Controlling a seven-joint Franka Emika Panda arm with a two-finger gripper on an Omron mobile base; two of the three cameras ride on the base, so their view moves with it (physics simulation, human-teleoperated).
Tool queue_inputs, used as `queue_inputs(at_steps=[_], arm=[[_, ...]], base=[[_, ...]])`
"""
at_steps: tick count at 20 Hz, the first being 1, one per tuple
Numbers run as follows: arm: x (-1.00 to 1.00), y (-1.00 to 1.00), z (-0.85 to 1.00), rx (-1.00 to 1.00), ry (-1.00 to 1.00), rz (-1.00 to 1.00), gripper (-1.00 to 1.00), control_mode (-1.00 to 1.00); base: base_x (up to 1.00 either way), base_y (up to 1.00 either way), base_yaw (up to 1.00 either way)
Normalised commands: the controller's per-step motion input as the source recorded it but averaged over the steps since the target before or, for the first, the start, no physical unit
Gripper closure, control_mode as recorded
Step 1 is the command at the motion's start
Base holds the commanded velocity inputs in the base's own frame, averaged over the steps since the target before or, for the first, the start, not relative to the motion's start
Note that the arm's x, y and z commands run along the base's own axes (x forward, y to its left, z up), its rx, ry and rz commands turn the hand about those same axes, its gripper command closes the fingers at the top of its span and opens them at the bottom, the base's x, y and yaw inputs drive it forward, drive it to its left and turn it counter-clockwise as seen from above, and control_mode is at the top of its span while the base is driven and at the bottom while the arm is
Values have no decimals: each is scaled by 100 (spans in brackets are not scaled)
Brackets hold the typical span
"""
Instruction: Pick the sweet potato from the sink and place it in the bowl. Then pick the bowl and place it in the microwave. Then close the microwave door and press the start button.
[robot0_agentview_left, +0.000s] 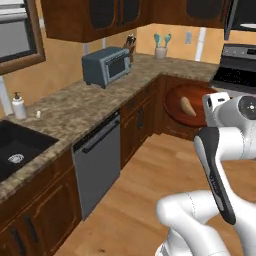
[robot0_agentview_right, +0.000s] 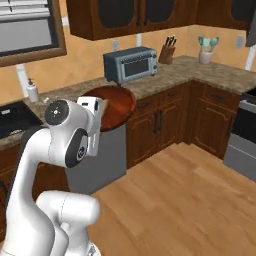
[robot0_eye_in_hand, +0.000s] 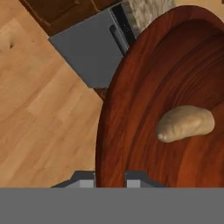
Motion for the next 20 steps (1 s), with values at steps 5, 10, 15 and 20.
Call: queue_inputs(at_steps=[5, 10, 15, 20], arm=[[0, 0, 0, 0, 0, 0, 100, 100], [0, 0, 0, 0, 0, 0, 100, 100], [0, 0, 0, 0, 0, 0, 100, 100], [0, 0, 0, 0, 0, 0, 100, 100]], base=[[27, -75, -55], [64, -75, -34], [98, -46, -12], [100, -55, -8]])
